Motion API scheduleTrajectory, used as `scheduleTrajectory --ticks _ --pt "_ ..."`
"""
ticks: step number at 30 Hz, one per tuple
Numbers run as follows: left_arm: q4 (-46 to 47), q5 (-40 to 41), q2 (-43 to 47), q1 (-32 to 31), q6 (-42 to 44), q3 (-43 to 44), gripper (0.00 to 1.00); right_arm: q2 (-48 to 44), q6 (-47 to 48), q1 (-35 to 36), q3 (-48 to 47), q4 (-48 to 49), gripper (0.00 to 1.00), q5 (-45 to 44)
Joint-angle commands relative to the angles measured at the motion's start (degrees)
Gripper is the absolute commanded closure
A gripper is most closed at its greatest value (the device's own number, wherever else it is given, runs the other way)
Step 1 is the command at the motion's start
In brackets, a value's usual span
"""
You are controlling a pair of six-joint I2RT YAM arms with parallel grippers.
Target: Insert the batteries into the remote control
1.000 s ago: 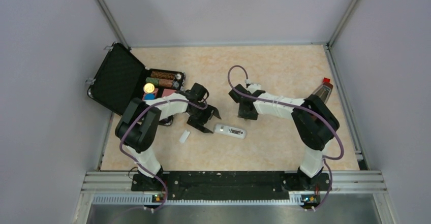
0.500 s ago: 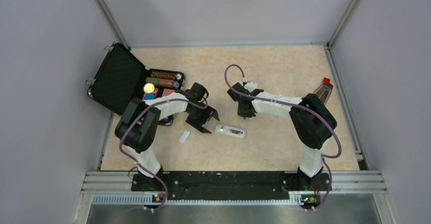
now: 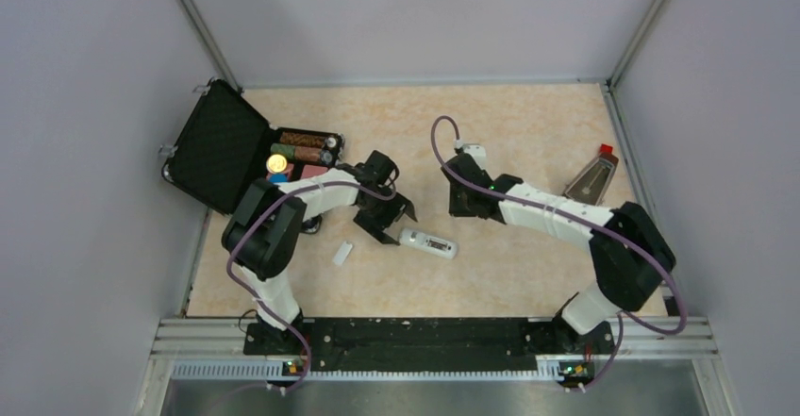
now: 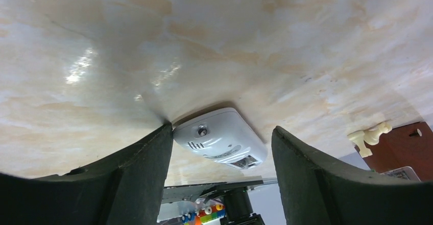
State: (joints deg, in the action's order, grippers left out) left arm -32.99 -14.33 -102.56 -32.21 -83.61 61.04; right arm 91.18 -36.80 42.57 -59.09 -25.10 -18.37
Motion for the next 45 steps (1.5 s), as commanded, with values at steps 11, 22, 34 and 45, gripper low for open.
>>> scheduleTrajectory --ticks 11,22,34,45 --pt "4.38 3.4 -8.11 -2.43 6.57 7.38 0.3 -12.29 5.06 -0.19 9.86 9.23 1.0 7.69" --pt "7.24 3.98 -10.45 -2.26 13.83 9.71 0.38 -12.89 8.36 9.54 11.63 12.78 0.99 0.45" --pt "7.86 9.65 4.45 -2.37 16.96 -6.77 0.37 -12.23 -11.74 14.26 16.16 8.59 1.0 -7.04" --pt "8.94 3.64 6.14 -3.03 24.4 -11.28 0.52 -5.09 -15.87 15.12 14.01 6.17 1.0 -6.26"
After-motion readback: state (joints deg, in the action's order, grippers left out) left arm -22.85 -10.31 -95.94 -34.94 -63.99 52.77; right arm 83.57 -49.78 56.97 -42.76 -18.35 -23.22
